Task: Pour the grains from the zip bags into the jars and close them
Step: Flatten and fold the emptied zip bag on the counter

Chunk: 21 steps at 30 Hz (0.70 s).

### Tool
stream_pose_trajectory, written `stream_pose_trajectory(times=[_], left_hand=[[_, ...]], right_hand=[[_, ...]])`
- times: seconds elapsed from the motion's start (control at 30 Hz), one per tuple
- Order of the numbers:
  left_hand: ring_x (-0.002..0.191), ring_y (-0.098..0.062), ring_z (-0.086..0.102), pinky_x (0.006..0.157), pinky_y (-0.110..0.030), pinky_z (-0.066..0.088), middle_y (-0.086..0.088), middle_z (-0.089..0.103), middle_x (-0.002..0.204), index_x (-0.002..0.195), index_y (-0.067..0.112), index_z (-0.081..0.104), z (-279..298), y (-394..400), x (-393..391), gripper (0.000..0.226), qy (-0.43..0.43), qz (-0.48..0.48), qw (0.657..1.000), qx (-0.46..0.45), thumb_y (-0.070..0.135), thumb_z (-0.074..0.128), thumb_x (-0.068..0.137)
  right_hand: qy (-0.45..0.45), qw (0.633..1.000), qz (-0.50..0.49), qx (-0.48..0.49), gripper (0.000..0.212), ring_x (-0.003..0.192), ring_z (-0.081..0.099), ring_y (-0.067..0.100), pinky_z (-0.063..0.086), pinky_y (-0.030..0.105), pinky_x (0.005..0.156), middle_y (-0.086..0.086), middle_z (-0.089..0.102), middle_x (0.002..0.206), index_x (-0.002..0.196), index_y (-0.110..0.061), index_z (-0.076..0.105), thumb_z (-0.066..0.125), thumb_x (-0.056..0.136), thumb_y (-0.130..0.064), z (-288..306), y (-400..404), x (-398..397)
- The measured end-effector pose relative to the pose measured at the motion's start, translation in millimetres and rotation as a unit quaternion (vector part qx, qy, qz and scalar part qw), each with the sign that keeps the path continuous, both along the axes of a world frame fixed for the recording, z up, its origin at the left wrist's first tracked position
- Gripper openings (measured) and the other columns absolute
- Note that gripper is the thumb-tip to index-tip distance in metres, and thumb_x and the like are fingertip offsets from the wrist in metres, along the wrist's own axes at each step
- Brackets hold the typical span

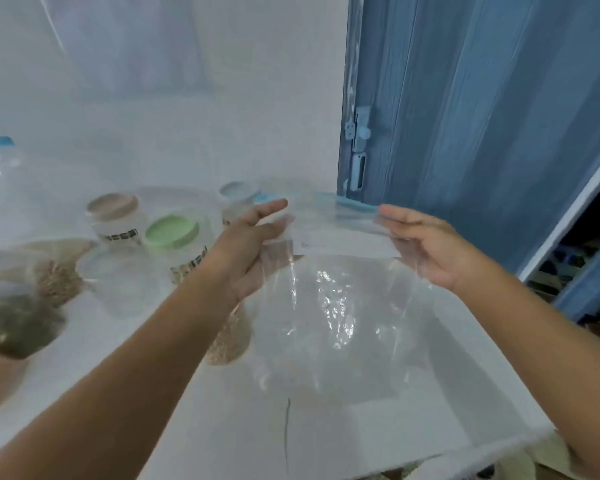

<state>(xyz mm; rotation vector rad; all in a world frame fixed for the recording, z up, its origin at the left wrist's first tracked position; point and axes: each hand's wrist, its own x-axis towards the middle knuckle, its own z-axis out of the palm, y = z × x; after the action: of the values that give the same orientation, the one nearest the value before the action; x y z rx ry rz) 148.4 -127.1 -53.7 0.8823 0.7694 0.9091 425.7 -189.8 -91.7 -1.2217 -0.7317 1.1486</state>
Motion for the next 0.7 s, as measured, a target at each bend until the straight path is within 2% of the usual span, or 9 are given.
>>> stream_pose_trajectory(times=[0.1, 0.17, 0.3, 0.37, 0.43, 0.5, 0.57, 0.63, 0.7], left_hand=[[0.091, -0.029, 0.066, 0.087, -0.048, 0.060, -0.004, 0.071, 0.122, 0.120, 0.020, 0.068, -45.3, -5.0, 28.4, 0.029, 0.033, 0.005, 0.998, -0.050, 0.000, 0.057, 0.102], [0.086, -0.027, 0.063, 0.091, -0.047, 0.056, -0.006, 0.069, 0.129, 0.121, 0.020, 0.068, -75.4, -12.3, 42.0, 0.029, 0.044, -0.001, 0.995, -0.092, 0.001, 0.059, 0.101], [0.101, -0.037, 0.060, 0.108, -0.060, 0.049, -0.018, 0.067, 0.126, 0.125, 0.011, 0.067, -117.7, -26.9, 60.5, 0.030, 0.066, -0.008, 0.989, -0.136, -0.004, 0.057, 0.101], [0.098, -0.036, 0.062, 0.103, -0.058, 0.053, -0.020, 0.066, 0.115, 0.124, 0.008, 0.067, -126.7, -27.1, 62.2, 0.030, 0.095, -0.012, 0.988, -0.125, -0.007, 0.054, 0.102], [0.084, -0.028, 0.067, 0.085, -0.044, 0.064, -0.018, 0.066, 0.108, 0.121, 0.007, 0.068, -130.9, -24.6, 59.9, 0.030, 0.117, -0.007, 0.987, -0.112, -0.009, 0.054, 0.101], [0.077, -0.023, 0.067, 0.070, -0.032, 0.064, -0.018, 0.066, 0.105, 0.117, 0.007, 0.070, -131.3, -21.3, 57.9, 0.028, 0.137, 0.002, 0.986, -0.098, -0.010, 0.056, 0.099], [0.079, -0.023, 0.067, 0.064, -0.025, 0.062, -0.018, 0.066, 0.103, 0.112, 0.007, 0.071, -130.6, -17.6, 56.7, 0.026, 0.174, 0.010, 0.982, -0.076, -0.011, 0.059, 0.098], [0.084, -0.025, 0.069, 0.072, -0.026, 0.063, -0.018, 0.068, 0.105, 0.107, 0.010, 0.072, -132.1, -13.1, 56.1, 0.025, 0.238, 0.011, 0.971, -0.037, -0.010, 0.063, 0.095], [0.086, -0.025, 0.071, 0.083, -0.029, 0.062, -0.015, 0.069, 0.112, 0.102, 0.015, 0.074, -135.5, -8.4, 56.6, 0.026, 0.308, 0.006, 0.951, 0.005, -0.007, 0.068, 0.091]], right_hand=[[-0.033, 0.997, 0.023, -0.070, 0.036, 0.101, 0.062, 0.011, 0.056, 0.013, 0.074, -0.001, 0.070, 0.134, 0.131, -0.015, 0.069, 0.055, 0.103, 0.002, -26.3, -3.0, 38.2], [-0.069, 0.990, 0.039, -0.114, 0.037, 0.092, 0.065, 0.009, 0.056, 0.015, 0.072, -0.004, 0.072, 0.129, 0.129, -0.017, 0.070, 0.055, 0.102, 0.004, -47.7, -7.4, 55.0], [-0.077, 0.981, 0.032, -0.176, 0.039, 0.090, 0.068, 0.022, 0.059, 0.031, 0.083, 0.004, 0.074, 0.122, 0.124, -0.015, 0.073, 0.056, 0.099, 0.010, -82.2, -11.1, 72.2], [-0.072, 0.979, 0.028, -0.188, 0.037, 0.079, 0.073, 0.018, 0.063, 0.026, 0.070, 0.005, 0.074, 0.118, 0.119, -0.015, 0.073, 0.055, 0.099, 0.011, -90.1, -10.4, 73.5], [-0.074, 0.978, 0.036, -0.192, 0.037, 0.073, 0.076, 0.015, 0.062, 0.024, 0.064, 0.003, 0.074, 0.115, 0.118, -0.015, 0.073, 0.055, 0.099, 0.011, -94.6, -9.9, 71.1], [-0.096, 0.974, 0.052, -0.200, 0.039, 0.080, 0.077, 0.018, 0.064, 0.029, 0.075, 0.000, 0.074, 0.117, 0.116, -0.020, 0.073, 0.055, 0.099, 0.010, -100.0, -6.6, 69.0], [-0.148, 0.965, 0.048, -0.210, 0.041, 0.093, 0.076, 0.022, 0.061, 0.038, 0.092, -0.001, 0.074, 0.120, 0.111, -0.027, 0.075, 0.056, 0.097, 0.007, -103.9, -0.6, 68.6], [-0.197, 0.955, 0.046, -0.216, 0.040, 0.098, 0.075, 0.023, 0.059, 0.040, 0.097, -0.002, 0.073, 0.121, 0.110, -0.029, 0.075, 0.058, 0.096, 0.004, -104.7, 4.3, 67.1], [-0.265, 0.937, 0.064, -0.218, 0.039, 0.096, 0.074, 0.021, 0.060, 0.036, 0.091, -0.003, 0.069, 0.122, 0.117, -0.031, 0.073, 0.062, 0.094, -0.001, -102.3, 7.8, 65.9]])
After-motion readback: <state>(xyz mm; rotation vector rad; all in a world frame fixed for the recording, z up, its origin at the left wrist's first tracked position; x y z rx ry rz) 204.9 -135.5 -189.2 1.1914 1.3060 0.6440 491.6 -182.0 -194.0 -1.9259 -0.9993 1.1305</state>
